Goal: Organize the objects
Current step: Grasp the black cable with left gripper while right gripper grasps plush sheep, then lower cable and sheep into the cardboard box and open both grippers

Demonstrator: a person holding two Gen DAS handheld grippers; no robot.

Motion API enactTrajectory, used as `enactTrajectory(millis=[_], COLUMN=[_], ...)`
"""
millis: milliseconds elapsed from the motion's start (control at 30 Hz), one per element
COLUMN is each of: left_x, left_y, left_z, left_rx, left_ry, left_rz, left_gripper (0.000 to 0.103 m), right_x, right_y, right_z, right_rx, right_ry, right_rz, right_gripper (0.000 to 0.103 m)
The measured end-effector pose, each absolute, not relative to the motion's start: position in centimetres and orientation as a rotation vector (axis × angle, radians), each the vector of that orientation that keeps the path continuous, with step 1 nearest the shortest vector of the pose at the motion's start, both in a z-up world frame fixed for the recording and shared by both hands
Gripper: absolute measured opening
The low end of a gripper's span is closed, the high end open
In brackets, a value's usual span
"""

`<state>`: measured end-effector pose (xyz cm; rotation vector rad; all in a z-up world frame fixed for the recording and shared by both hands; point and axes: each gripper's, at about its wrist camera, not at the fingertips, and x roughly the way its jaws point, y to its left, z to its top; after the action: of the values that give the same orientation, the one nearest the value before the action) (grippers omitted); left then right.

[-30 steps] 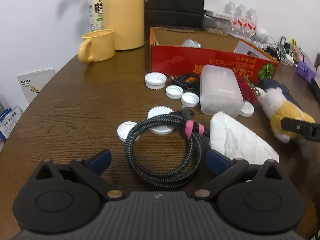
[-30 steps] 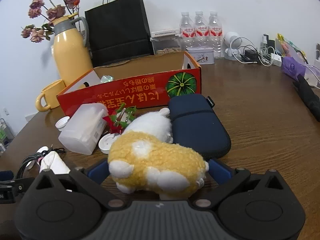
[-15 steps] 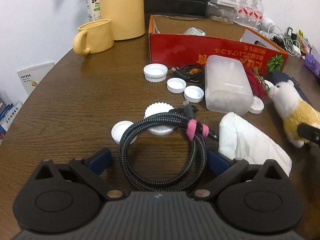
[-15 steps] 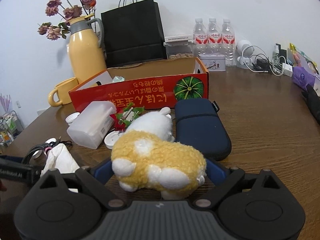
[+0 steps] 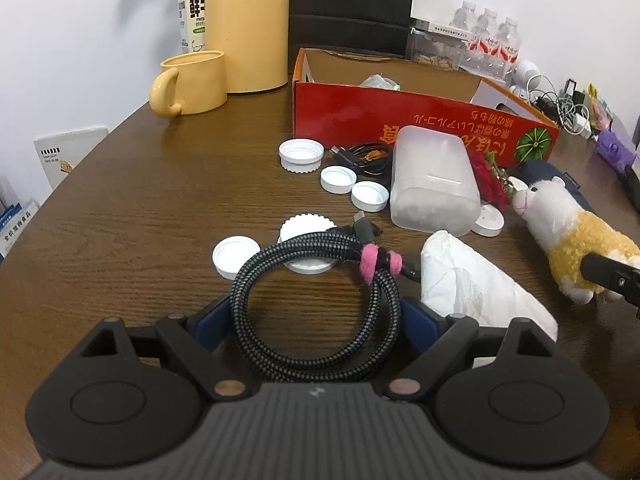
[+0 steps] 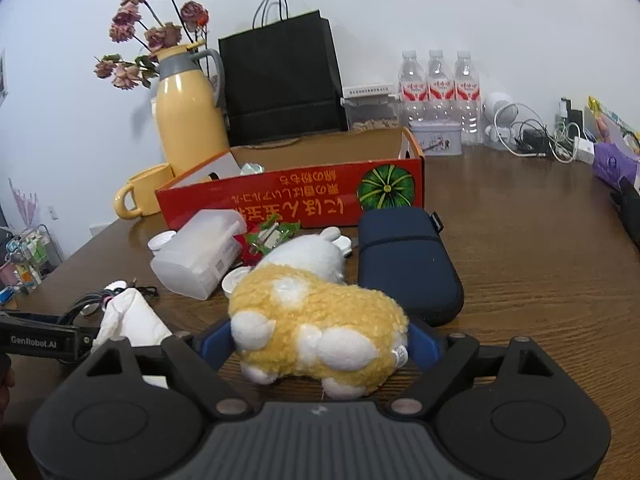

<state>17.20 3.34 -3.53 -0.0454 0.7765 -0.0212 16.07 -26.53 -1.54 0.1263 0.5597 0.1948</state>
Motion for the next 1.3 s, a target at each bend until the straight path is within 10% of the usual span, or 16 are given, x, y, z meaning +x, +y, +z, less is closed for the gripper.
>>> enactTrajectory(millis=[1300], left_x=[20.3], left_y=[0.4], left_z=[6.3], left_rx=[-0.062], left_ry=[0.398], left_rz=[-0.066], left_gripper=[0.088], right_x=[19.3], right_y=[-25.8], right_z=[4.3], right_rx=[0.082], right_ry=[0.295], right_rz=[0.223], right_gripper=[0.086])
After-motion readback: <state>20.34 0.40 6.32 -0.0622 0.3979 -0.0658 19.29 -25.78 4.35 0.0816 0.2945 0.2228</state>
